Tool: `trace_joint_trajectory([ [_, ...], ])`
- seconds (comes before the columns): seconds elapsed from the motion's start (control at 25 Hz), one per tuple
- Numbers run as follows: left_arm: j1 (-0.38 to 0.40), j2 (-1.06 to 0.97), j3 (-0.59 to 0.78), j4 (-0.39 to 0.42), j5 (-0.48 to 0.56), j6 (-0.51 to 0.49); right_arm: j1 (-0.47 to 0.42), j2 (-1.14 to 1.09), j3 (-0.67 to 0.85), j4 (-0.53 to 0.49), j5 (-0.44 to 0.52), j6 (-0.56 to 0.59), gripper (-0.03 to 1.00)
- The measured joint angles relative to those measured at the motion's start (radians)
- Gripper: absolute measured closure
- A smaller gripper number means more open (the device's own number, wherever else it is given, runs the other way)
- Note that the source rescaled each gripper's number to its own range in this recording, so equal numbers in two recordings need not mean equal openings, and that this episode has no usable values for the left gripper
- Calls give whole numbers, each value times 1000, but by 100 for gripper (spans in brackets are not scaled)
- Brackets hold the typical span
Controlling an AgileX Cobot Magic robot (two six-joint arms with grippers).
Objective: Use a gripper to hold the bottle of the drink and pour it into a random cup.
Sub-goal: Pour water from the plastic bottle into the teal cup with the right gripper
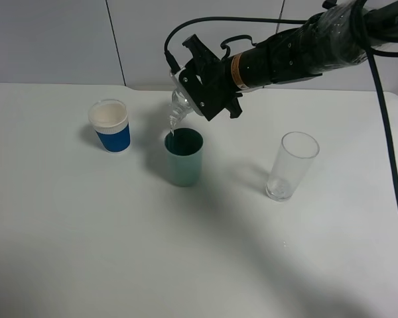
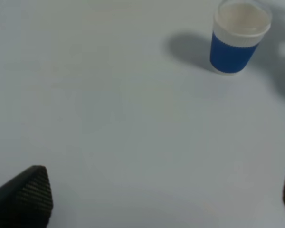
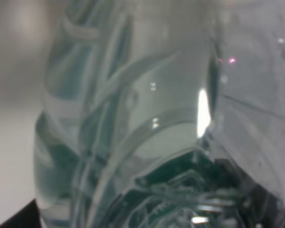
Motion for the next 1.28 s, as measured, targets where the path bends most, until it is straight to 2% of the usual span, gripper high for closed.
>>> trace_joint_trajectory([
  [0.88, 0, 0, 0, 0, 0, 0, -23, 0, 0, 0, -16, -18, 97],
  [1.28, 0, 0, 0, 0, 0, 0, -27, 10, -2, 17, -64, -27, 97],
])
